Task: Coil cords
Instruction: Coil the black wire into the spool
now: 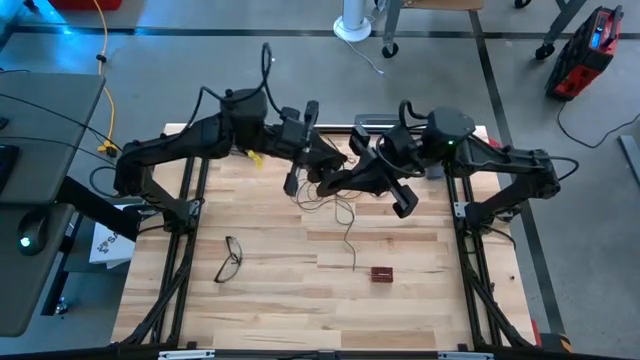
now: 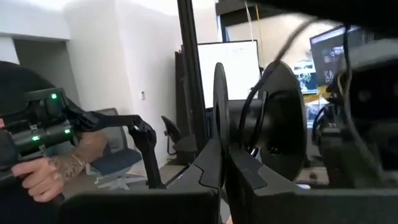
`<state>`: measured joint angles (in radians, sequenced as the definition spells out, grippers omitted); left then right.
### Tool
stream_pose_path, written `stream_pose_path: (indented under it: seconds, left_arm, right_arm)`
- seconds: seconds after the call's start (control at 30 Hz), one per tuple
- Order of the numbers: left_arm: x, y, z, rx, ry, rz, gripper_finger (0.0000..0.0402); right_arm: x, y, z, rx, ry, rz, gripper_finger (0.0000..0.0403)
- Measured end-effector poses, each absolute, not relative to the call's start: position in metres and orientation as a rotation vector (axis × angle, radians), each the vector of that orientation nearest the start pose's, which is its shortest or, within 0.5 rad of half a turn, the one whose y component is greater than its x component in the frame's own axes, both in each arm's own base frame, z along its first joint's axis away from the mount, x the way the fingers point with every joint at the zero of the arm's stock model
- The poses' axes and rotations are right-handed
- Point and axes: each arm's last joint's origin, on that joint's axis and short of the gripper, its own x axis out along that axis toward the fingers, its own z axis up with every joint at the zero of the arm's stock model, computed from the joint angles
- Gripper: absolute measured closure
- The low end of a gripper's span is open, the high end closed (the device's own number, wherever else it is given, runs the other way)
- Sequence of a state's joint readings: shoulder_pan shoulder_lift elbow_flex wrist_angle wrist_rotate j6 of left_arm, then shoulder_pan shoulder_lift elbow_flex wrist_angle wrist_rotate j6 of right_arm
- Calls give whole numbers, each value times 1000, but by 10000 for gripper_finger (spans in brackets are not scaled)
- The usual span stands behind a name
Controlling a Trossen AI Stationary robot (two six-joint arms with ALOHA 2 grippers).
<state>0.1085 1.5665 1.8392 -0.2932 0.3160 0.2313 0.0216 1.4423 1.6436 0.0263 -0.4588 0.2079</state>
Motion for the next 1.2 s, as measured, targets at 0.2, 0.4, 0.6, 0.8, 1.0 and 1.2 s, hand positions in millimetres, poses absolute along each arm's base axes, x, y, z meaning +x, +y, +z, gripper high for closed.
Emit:
stream_pose_path:
  seconds: [0.2, 0.4, 0.6, 0.8, 1.0, 1.2]
  left_arm:
    - [332, 25, 497, 245, -17, -192, 401]
    - [309, 28, 497, 283, 123, -36, 401]
    - [283, 21, 510, 220, 114, -4, 401]
    - [276, -1, 517, 211, 78, -5, 401]
    - [289, -18, 503, 202, 161, -30, 401]
    - [292, -16, 501, 184, 176, 47, 401]
  right_arm:
    - [315, 22, 488, 156, -163, 523, 403]
    - [298, 21, 499, 132, -197, 493, 403]
    - [280, 11, 503, 70, -160, 351, 403]
    - [275, -2, 500, 58, -106, 252, 403]
    - [275, -14, 503, 38, -136, 188, 403]
    - [265, -12, 510, 49, -178, 309, 403]
